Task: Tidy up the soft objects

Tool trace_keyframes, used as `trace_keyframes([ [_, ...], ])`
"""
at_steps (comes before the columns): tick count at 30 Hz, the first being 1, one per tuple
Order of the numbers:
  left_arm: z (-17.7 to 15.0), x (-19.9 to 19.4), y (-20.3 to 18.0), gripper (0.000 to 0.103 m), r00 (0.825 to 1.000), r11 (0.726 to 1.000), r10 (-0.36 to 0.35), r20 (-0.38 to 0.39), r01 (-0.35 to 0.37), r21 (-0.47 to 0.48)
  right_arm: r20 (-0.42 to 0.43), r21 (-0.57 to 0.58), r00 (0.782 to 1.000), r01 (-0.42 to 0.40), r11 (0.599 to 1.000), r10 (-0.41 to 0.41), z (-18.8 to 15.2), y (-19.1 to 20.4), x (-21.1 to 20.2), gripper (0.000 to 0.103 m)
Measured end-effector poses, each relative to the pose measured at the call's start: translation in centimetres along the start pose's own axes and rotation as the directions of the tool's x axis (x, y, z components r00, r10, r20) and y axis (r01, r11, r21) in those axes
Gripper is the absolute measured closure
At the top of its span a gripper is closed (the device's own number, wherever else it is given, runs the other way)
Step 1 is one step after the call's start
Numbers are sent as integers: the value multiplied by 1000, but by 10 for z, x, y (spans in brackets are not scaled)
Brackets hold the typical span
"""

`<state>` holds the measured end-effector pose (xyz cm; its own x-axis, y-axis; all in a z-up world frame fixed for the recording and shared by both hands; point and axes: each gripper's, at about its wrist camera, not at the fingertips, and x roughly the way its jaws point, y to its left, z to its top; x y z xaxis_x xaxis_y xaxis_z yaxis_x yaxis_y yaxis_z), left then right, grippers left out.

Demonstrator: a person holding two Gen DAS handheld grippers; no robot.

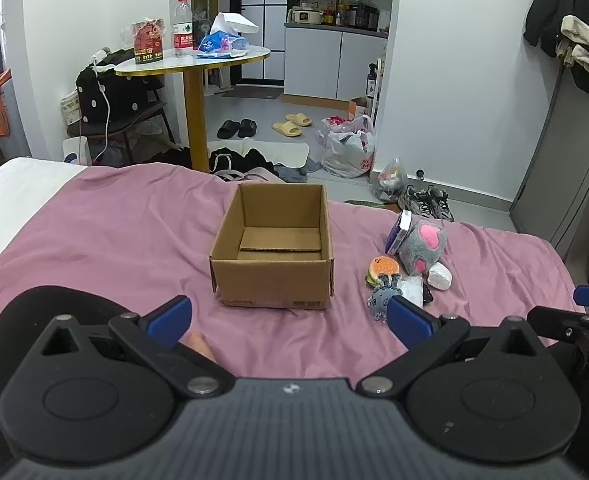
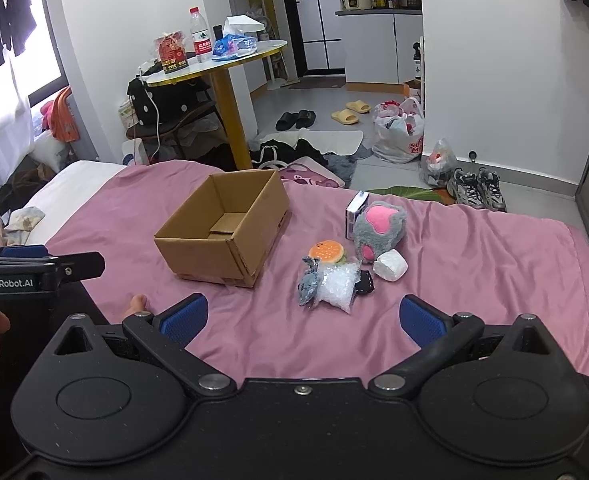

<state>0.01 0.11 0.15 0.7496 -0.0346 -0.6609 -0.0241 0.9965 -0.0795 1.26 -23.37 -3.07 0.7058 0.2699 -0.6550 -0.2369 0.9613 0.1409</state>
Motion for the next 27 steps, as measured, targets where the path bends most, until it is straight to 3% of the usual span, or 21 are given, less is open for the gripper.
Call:
trace_keyframes([
  [15,3,36,-25,2,1000,999,-14,-7,14,42,11,77,998,66,995,-67,-3,-30,29,0],
  [18,4,49,-35,3,1000,998,-19,-10,20,57,14,141,998,54,989,-57,-4,-42,39,0],
  [27,7,90,-60,17,992,999,-31,-125,35,24,-22,286,1000,22,958,-16,-11,-77,66,10],
])
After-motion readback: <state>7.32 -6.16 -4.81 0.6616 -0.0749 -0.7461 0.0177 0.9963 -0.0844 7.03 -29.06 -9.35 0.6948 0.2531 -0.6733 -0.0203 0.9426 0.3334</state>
